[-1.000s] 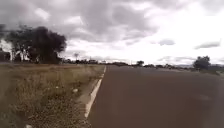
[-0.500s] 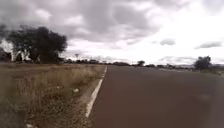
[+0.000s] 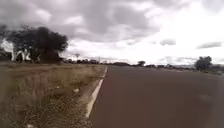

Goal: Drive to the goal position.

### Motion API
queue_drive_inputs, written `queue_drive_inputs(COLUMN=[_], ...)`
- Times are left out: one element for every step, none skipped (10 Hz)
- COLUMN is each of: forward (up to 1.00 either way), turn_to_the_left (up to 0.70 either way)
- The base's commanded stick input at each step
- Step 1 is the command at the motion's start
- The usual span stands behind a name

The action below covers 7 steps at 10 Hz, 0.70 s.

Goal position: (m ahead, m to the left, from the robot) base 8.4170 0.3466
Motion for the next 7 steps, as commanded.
queue_drive_inputs(forward=[0.00,0.00,0.00,0.00,0.00,0.00,0.00], turn_to_the_left=[-0.70,-0.70,-0.70,-0.70,-0.70,-0.70,-0.70])
